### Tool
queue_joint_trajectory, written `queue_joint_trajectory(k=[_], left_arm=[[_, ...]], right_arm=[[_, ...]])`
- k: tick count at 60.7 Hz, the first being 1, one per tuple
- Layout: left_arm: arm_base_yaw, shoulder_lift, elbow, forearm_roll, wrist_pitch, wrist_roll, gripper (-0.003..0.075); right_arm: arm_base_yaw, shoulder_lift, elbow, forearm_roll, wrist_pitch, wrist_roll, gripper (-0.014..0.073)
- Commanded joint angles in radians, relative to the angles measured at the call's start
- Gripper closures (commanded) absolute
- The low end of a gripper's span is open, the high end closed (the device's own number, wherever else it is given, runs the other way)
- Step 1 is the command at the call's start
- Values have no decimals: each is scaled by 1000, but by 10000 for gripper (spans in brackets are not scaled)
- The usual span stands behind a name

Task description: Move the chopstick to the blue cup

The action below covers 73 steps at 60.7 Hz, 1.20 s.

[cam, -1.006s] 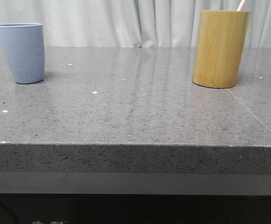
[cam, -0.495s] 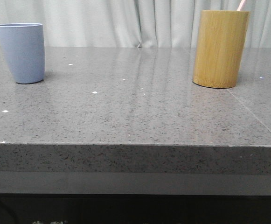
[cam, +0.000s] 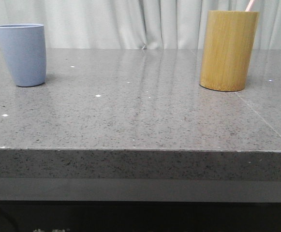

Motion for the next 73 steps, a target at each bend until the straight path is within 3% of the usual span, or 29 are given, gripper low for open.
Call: queue_joint_trajectory(k=[1,13,23,30,36,42,53,73], left_arm=[[2,-24,7,-10,-98,-9,739],[2,-24,7,-10,-112,-9,739],[2,-24,0,-10,-256,-9,739],[2,-22,-61,-10,-284,-9,739],[2,-2,-154,-10,-221,-9,739],[2,59,-275,-3,-75,-9,739],[2,281,-508,20,114,-9,739],[2,457,-598,35,125,1,739]], right_arm=[[-7,-21,-5,-4,-78,-8,661],[-5,-21,-7,-2,-111,-8,661],[-5,-21,-66,-2,-129,-8,661],[-5,-21,-149,-4,-118,-8,661],[-5,-8,-246,-14,-60,-8,661],[-5,41,-364,-58,37,-8,660],[-5,201,-551,-112,184,-8,660],[-5,285,-631,-112,229,-8,660]])
